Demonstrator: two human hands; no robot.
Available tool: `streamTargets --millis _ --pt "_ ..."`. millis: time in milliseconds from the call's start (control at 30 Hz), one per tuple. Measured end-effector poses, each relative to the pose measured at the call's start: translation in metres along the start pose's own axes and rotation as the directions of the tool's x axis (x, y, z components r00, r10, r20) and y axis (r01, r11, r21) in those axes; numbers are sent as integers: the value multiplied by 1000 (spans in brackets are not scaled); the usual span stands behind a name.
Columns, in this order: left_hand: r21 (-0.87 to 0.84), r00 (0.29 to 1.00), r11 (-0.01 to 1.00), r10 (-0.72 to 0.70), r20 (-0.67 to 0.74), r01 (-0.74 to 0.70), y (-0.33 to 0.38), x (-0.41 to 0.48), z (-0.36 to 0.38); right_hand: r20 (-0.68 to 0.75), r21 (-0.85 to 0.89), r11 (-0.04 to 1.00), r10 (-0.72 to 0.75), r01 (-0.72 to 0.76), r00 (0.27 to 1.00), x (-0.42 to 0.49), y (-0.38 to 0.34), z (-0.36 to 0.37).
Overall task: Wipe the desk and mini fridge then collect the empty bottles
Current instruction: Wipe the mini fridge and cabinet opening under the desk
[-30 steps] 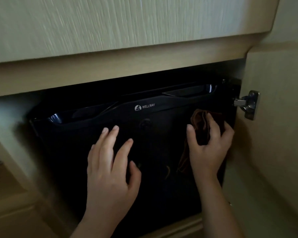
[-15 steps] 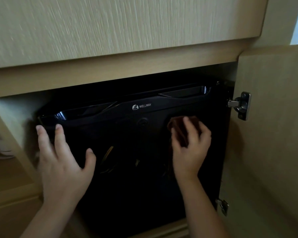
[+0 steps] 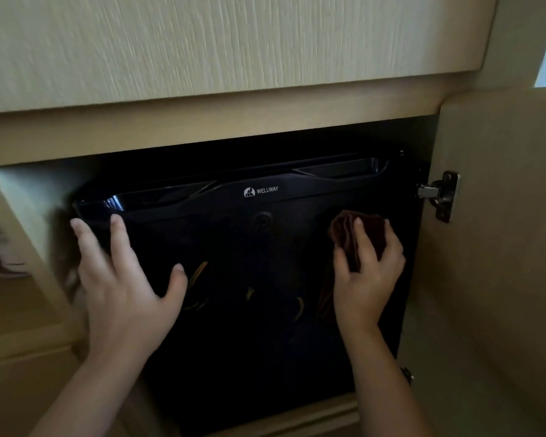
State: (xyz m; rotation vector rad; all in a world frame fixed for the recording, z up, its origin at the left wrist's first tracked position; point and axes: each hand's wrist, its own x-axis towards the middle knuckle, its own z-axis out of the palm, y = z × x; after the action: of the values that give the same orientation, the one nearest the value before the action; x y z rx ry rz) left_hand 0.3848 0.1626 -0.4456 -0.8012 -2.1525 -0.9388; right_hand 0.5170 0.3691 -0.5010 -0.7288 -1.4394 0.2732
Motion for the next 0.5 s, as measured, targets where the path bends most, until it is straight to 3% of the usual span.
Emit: streamTargets --millis 100,200,300,400,500 --pt "-18 1000 1000 -3 23 3 4 0 -2 -94 142 973 196 -182 976 30 -4 1" --pt "9 997 1000 -14 76 13 2 0 -9 -150 167 932 345 -320 926 54 -26 5" --pt "122 996 989 76 48 -81 13 2 -18 -144 55 973 230 -224 963 34 -56 17" --pt "170 955 940 293 50 -297 44 6 -16 -112 42 997 74 -69 991 11 -63 24" --pt "172 881 865 450 149 -471 69 17 -1 -137 93 993 80 -68 987 25 -42 19"
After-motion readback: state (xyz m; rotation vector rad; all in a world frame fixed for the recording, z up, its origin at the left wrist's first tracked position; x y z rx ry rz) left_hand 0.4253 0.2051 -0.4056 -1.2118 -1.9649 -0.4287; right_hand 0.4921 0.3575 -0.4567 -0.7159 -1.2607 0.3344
